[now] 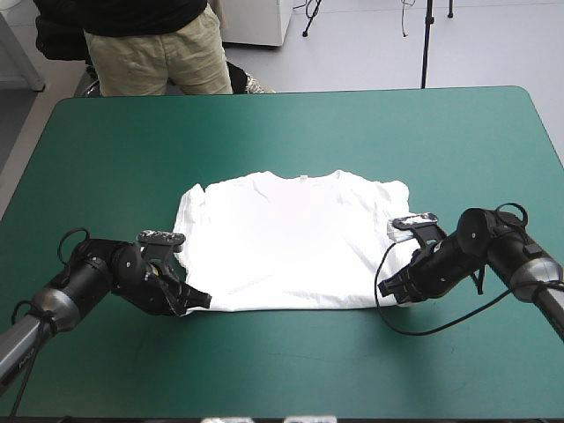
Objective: Fold the cloth
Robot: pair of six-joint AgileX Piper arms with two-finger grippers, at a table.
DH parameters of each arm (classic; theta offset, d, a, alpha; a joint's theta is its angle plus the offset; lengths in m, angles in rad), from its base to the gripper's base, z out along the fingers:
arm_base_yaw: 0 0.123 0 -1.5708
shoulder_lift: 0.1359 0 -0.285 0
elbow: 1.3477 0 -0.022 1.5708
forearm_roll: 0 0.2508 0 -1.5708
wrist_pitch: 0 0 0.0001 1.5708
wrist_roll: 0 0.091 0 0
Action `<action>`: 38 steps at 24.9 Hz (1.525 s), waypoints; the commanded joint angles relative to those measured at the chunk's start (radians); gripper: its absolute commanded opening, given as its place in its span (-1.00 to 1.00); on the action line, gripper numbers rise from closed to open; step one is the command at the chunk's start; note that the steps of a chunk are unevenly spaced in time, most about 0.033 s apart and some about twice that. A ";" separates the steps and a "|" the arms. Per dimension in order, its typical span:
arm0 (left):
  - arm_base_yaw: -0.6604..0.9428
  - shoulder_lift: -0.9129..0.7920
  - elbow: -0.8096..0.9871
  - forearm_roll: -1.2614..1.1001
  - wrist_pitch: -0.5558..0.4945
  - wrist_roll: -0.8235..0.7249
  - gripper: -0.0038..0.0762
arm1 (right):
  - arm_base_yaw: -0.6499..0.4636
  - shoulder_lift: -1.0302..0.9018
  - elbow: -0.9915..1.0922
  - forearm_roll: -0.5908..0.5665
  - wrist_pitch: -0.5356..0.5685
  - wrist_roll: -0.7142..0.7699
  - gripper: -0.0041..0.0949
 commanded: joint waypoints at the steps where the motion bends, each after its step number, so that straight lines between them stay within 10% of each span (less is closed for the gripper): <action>1: -0.005 -0.027 -0.022 -0.043 0.054 -0.001 -0.26 | -0.003 -0.032 -0.017 0.043 0.045 0.016 0.00; 6: -0.003 -0.067 -0.041 -0.045 0.105 -0.047 0.35 | -0.003 -0.058 -0.058 0.036 0.056 0.053 0.29; 14: -0.002 -0.124 -0.217 0.193 0.117 -0.192 0.35 | -0.003 -0.143 -0.289 -0.154 0.071 0.166 0.17; 38: 0.157 0.502 -0.582 0.169 0.046 -0.087 0.06 | -0.003 -0.140 -0.355 -0.157 0.095 0.168 0.01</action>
